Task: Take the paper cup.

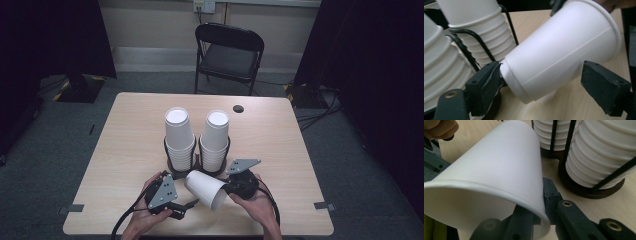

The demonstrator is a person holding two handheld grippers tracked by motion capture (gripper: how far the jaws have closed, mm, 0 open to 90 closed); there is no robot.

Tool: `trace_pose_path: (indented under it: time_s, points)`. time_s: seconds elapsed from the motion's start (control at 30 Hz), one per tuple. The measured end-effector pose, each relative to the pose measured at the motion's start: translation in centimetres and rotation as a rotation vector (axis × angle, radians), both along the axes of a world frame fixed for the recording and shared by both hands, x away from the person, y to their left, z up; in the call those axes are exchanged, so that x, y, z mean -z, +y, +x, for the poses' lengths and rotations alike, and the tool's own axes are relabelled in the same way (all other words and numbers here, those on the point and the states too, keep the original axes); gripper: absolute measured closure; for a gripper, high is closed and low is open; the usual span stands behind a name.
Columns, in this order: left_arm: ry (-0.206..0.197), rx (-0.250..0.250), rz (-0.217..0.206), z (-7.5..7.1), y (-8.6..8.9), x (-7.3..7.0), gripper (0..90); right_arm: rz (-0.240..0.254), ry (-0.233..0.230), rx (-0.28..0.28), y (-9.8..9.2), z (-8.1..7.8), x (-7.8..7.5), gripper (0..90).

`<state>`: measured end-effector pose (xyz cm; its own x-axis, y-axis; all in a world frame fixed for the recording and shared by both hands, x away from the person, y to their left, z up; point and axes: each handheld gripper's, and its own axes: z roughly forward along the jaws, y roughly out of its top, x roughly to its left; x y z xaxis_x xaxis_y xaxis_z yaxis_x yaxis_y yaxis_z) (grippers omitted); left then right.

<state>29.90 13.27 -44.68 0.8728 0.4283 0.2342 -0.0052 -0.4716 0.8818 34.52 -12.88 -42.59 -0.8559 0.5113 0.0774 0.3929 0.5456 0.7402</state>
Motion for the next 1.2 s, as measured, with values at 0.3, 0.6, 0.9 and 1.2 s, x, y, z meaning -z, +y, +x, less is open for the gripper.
trace_pose_path:
  time_s: [0.3,0.6,0.9,1.2]
  points:
    - [-0.031,0.013,0.089,0.5,-1.1,0.5,10.6,-0.094,0.084,-0.063,0.6,1.5,-0.7,86.8]
    - [-0.059,0.030,0.163,0.8,-2.0,0.5,10.2,-0.189,0.117,-0.088,1.8,2.6,-1.7,86.9]
    - [-0.081,0.070,0.194,0.7,-3.4,0.3,6.4,-0.165,0.102,-0.104,2.1,2.6,-2.0,87.8]
    - [-0.071,0.055,0.176,0.9,-4.6,0.0,4.7,-0.127,0.108,-0.100,2.3,2.7,-2.3,88.3]
